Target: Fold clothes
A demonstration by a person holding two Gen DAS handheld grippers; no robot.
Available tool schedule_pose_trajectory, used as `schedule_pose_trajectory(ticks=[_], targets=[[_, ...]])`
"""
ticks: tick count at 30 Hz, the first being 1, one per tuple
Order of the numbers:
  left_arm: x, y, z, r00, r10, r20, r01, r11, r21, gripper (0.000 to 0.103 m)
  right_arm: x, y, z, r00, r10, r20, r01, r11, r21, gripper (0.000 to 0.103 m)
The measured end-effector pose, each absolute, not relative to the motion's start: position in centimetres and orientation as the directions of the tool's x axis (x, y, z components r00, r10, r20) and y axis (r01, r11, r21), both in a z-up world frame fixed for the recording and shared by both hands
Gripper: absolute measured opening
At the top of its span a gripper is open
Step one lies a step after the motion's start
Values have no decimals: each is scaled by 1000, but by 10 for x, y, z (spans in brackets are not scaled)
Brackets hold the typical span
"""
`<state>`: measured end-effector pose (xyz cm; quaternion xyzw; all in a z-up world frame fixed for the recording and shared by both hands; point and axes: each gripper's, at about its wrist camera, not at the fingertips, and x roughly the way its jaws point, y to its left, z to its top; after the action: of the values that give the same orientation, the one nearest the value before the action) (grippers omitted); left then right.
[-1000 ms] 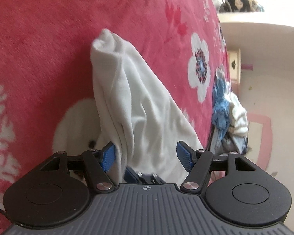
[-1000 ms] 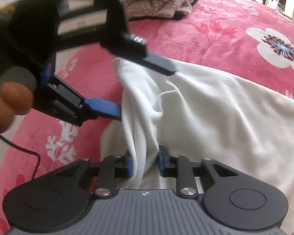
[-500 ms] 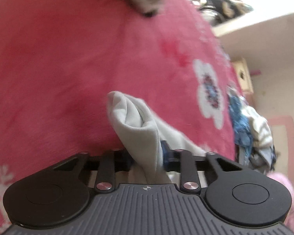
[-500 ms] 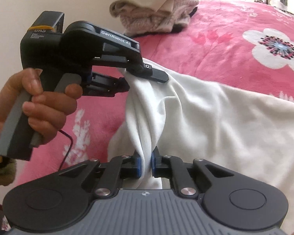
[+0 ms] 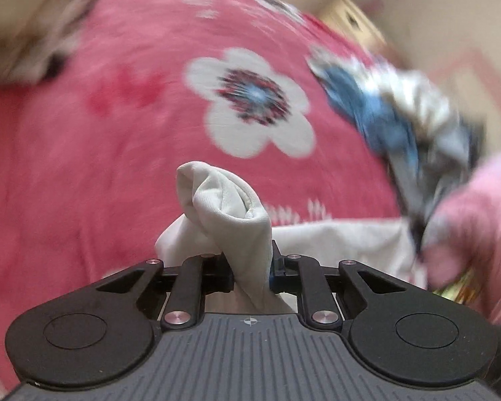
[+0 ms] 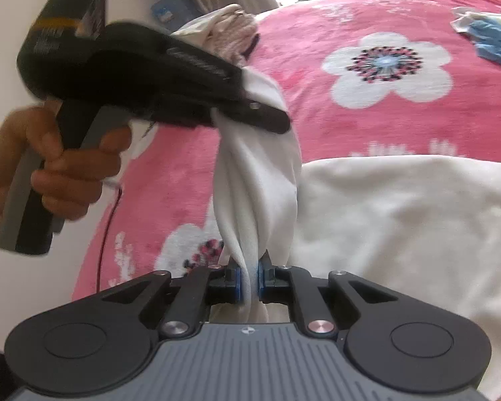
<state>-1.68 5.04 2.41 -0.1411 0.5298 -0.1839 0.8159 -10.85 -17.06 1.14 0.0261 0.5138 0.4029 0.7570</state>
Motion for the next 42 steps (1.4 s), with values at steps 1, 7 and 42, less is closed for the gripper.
schedule_pose_trajectory(ticks=[1, 7, 42], targets=[[-13, 35, 27, 353, -440, -826, 198, 898, -393, 15, -106, -178, 12, 150, 632, -761, -575, 682, 452, 11], [-1, -23, 15, 300, -523, -798, 327, 842, -429, 15, -89, -221, 6, 181, 613, -769, -510, 727, 460, 11], [52, -213, -63, -102, -827, -553, 509, 434, -743, 37, -80, -421, -49, 461, 476, -749, 148, 791, 594, 11]])
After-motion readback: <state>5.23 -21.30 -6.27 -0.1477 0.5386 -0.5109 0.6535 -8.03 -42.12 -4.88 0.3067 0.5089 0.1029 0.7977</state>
